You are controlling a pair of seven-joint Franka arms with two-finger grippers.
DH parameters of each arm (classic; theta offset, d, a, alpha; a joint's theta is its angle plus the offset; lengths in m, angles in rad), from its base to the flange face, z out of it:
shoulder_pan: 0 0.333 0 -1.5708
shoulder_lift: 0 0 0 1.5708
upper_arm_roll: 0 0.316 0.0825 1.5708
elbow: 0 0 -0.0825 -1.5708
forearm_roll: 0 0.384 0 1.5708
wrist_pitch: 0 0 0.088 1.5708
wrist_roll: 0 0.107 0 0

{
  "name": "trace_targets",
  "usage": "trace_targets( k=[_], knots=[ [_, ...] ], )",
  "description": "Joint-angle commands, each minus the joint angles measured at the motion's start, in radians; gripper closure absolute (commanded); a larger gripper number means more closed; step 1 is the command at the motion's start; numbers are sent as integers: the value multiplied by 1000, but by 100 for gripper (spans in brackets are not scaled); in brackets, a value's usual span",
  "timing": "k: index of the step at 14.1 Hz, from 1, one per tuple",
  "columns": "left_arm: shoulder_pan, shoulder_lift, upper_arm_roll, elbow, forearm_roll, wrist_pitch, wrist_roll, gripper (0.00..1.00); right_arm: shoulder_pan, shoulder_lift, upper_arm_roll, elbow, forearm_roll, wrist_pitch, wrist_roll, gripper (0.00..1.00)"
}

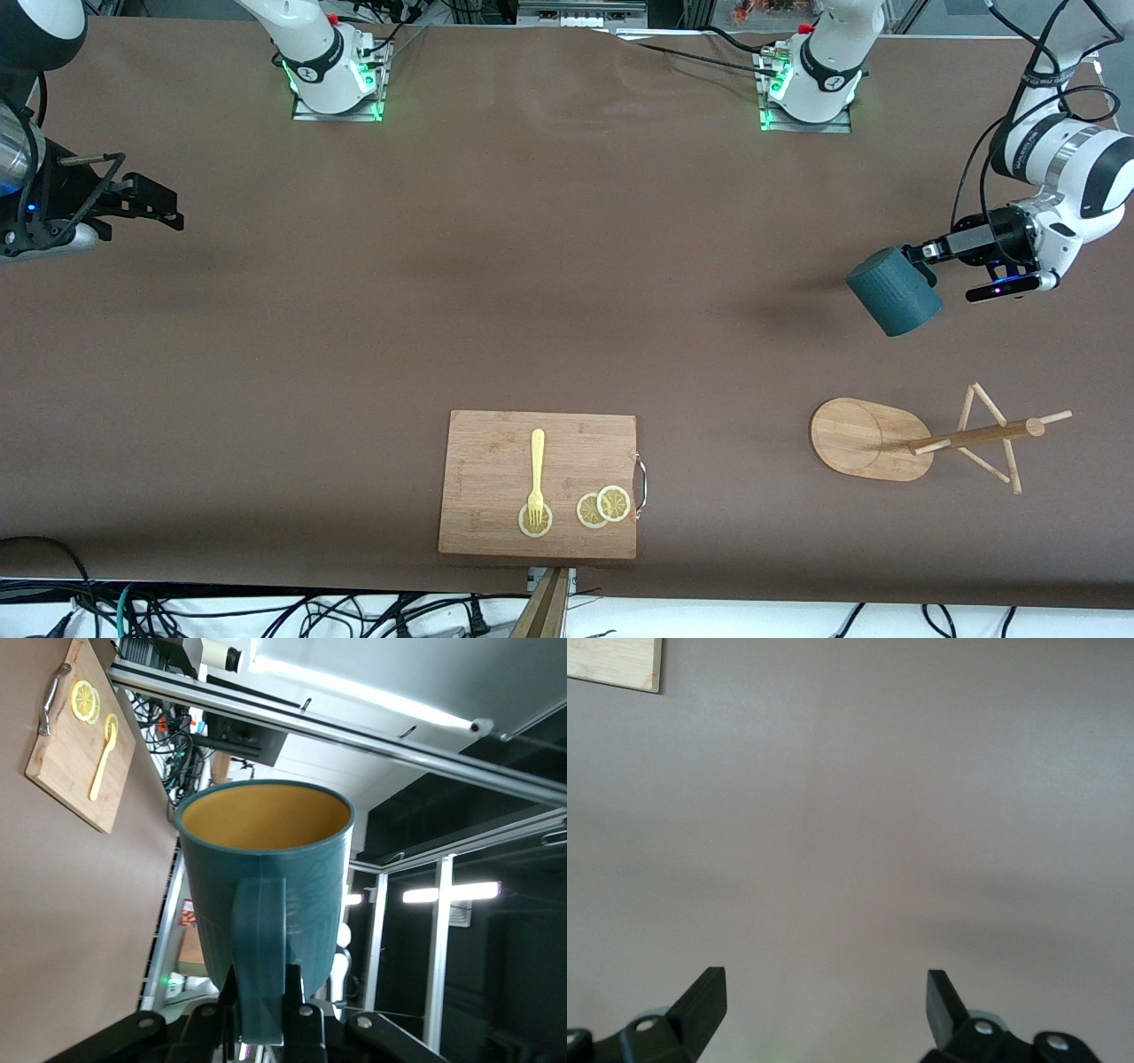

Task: Pass cup and hang on rack
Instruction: 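Carry the mug with the left gripper above the wooden rack peg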

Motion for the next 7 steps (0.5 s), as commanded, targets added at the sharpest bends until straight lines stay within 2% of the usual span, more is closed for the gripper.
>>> trace_targets(
  k=[1, 7],
  knots=[
    [50, 67, -12, 47, -11, -69, -12, 100, 7, 2, -3, 10, -1, 1, 15, 1],
    [75, 160, -12, 108, -55, -94, -6, 100, 6, 3, -3, 10, -1, 2, 9, 1]
  ],
)
